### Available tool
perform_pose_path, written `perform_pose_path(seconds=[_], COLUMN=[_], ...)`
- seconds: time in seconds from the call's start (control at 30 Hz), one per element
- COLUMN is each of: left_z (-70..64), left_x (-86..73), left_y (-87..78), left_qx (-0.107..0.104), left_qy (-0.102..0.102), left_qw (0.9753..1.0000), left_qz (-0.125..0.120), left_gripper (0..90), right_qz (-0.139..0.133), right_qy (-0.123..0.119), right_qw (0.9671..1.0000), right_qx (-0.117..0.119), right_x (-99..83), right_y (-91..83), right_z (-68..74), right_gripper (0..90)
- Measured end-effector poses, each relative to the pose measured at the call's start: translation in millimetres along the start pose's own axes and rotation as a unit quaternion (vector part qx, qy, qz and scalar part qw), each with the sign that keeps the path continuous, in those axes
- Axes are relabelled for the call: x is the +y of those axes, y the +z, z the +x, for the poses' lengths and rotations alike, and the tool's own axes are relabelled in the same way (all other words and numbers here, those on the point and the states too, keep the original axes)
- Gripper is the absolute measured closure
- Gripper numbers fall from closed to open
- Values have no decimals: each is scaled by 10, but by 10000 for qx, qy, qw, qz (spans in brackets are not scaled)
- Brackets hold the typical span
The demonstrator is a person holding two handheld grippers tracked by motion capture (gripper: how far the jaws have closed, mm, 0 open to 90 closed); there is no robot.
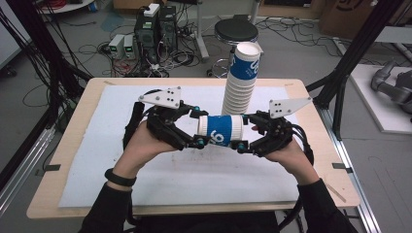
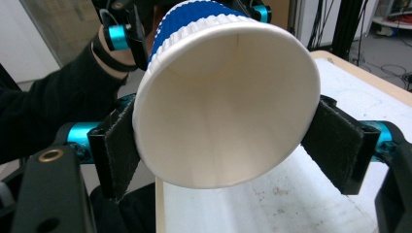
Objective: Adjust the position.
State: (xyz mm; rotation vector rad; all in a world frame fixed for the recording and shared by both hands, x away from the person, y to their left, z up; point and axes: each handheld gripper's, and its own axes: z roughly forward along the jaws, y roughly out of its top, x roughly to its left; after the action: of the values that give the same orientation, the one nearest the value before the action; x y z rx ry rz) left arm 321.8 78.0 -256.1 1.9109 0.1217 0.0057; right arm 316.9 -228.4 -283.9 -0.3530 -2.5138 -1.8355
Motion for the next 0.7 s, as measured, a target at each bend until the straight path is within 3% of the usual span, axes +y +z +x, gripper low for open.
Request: perform_pose_path(seconds=[0.13, 0.3, 0.47, 0.7], left_z=[-26, -20, -2, 12], left_x=[6, -14, -17, -8], left_y=[58, 114, 109, 75], left_qx=[-87, -175, -221, -248], left_qy=[13, -51, -33, -9], left_qw=[9992, 9977, 9979, 9995], left_qz=[398, 654, 614, 217], left_gripper=[225, 255, 287, 289], right_qz=[154, 345, 327, 136], right_qy=[-49, -114, -126, -156], right_qw=[9999, 9993, 9993, 9998], right_qx=[40, 105, 131, 52], right_x=[10, 9, 12, 28], right_y=[26, 63, 67, 38], right_z=[15, 30, 37, 42], right_gripper=[203, 203, 198, 180])
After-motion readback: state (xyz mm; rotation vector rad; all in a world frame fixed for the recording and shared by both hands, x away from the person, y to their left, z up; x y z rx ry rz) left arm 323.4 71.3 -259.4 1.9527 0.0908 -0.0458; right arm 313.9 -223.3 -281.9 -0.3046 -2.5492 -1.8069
